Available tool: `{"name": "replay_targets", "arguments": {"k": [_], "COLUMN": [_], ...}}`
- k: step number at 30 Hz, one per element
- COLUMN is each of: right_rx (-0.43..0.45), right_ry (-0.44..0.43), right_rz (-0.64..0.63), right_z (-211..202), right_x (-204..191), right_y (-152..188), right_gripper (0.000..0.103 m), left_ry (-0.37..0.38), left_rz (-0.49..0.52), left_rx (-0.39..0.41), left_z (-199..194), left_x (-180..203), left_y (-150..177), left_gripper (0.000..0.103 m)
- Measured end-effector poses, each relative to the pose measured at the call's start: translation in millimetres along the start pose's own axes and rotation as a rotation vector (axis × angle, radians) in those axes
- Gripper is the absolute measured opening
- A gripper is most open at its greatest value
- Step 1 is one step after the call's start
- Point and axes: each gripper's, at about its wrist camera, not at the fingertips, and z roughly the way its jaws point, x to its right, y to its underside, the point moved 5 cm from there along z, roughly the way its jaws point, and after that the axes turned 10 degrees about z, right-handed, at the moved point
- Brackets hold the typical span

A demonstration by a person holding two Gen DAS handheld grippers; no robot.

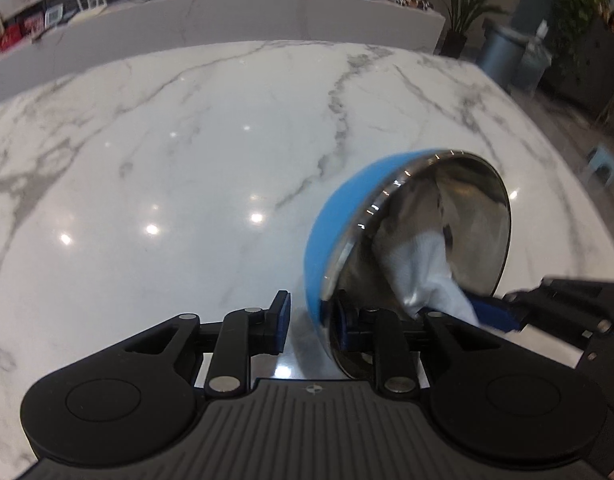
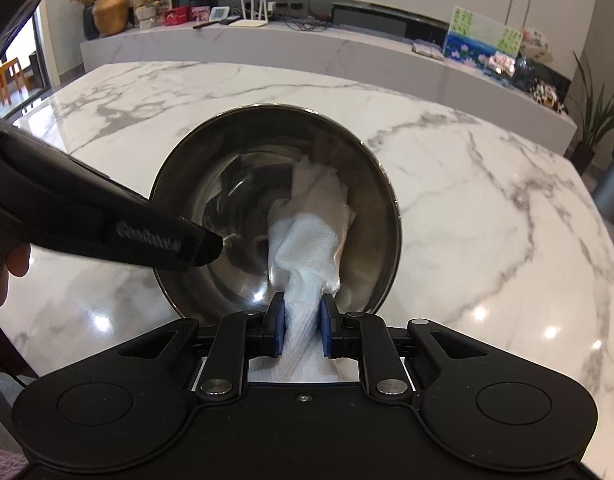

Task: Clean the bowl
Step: 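Rub the towel around the inner wall with the right gripper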

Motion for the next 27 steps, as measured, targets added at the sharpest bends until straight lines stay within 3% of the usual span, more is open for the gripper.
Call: {"name": "replay_targets", "arguments": {"k": [8,16,21,27], "right_rx": [-0.031,-0.028,-0.019,0.046], "right_ry": [-0.086,-0.084,-0.059,0.058], "right_rz": [0.117,0.103,0.077,-0.061], "right_z": [2,0,-2,-10], "right_x": [9,7,6,-1], "right_y": [1,1,1,-1], "right_gripper": [0.015,0.015,0.015,0.015], "left_ry": [0.033,0.058,0.041,-0.022], "left_rz": [-0.03,-0.018,0.012,0.075], "left_rx": [-0.012,-0.02,-0.04,-0.042], "left_z": [12,15,13,8], "left_x": [3,6,9,14], "left_y": [1,3,3,2], "left_gripper": [0.028,0.021,0.02,0.019]}}
